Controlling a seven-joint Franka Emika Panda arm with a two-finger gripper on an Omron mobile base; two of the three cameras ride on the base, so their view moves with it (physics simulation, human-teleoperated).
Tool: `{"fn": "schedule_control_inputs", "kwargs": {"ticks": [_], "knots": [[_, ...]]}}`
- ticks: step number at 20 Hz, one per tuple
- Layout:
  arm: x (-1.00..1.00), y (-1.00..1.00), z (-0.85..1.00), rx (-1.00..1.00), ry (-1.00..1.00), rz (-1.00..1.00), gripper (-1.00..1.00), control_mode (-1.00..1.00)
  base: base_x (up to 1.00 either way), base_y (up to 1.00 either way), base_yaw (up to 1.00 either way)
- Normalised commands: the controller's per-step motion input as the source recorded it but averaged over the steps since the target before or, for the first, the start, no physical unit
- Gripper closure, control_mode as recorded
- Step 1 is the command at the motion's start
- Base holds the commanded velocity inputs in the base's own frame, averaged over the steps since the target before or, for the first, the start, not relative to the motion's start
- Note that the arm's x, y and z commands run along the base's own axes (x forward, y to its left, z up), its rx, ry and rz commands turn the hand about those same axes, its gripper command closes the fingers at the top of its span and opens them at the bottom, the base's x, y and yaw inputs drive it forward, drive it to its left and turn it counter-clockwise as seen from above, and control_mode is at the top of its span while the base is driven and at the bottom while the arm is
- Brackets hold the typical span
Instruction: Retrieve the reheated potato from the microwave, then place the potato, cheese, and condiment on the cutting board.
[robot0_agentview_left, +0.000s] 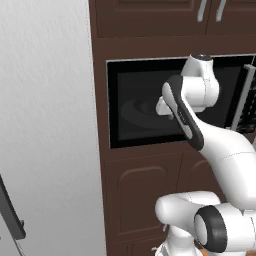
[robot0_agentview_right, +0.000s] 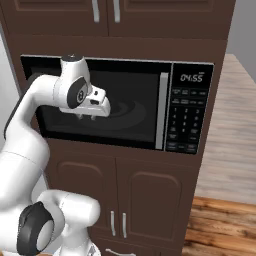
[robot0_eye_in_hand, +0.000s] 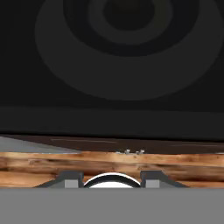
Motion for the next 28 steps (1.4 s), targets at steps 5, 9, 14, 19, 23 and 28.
{"fn": "schedule_control_inputs", "kwargs": {"ticks": [5,9,14,19,23,28], "knots": [[-0.25,-0.03,0.00,0.00,-0.22,-0.01,-1.00,-1.00,0.00,0.00,0.00],[-0.49,-0.21,0.00,0.05,-0.43,-0.08,-1.00,-1.00,0.00,0.00,0.00],[-0.35,-0.40,0.09,0.10,-0.32,-0.02,-1.00,-1.00,0.00,0.00,0.00],[-0.09,-0.39,0.21,0.01,-0.05,0.00,-1.00,-1.00,0.00,0.00,0.00],[-0.03,-0.46,0.27,0.00,0.09,0.00,-1.00,-1.00,0.00,0.00,0.00],[-0.04,-0.50,0.27,0.00,0.20,0.00,-1.00,-1.00,0.00,0.00,0.00]]}}
